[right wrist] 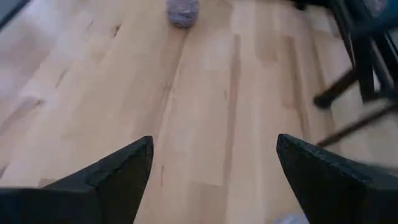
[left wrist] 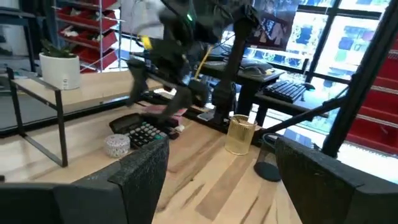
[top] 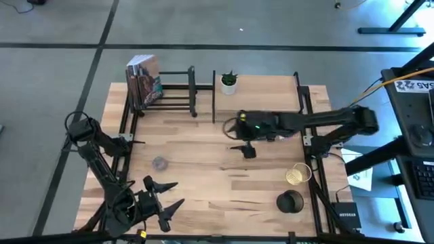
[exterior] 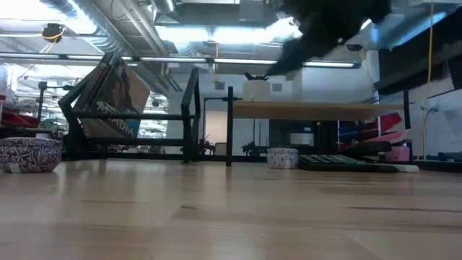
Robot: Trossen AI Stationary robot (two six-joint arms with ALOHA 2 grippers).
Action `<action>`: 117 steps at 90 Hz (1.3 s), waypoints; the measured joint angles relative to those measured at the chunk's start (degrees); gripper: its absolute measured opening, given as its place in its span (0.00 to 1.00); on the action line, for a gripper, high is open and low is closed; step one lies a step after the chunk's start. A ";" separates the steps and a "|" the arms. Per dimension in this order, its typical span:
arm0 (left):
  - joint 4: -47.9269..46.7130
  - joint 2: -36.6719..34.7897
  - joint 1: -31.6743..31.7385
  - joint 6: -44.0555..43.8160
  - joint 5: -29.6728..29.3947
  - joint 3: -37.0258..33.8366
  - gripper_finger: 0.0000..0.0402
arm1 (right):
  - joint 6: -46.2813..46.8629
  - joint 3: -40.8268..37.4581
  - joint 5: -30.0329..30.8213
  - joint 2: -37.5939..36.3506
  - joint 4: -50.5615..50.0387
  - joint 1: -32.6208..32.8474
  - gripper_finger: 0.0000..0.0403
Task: Stock shelves
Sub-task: Remove the white floral-patterned item from under the shelf
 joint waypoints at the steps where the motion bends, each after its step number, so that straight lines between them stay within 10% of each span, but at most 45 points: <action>1: 0.00 0.00 0.05 0.20 0.00 0.00 0.69 | 0.59 -0.99 0.03 -0.14 0.88 0.00 0.81; 17: 0.35 0.02 0.78 2.34 0.00 0.00 0.69 | 4.68 -11.26 2.24 1.38 10.56 0.04 0.81; 36: 0.57 0.02 1.12 4.57 0.02 0.00 0.69 | 5.92 -13.47 20.29 5.67 15.29 -0.07 0.81; 69: 0.55 0.02 1.26 4.86 1.31 0.00 0.69 | 5.98 -13.66 26.51 17.44 25.40 -1.23 0.81; 117: 0.51 0.02 1.52 4.89 1.31 0.00 0.69 | 3.05 -8.92 14.42 16.77 25.21 6.56 0.81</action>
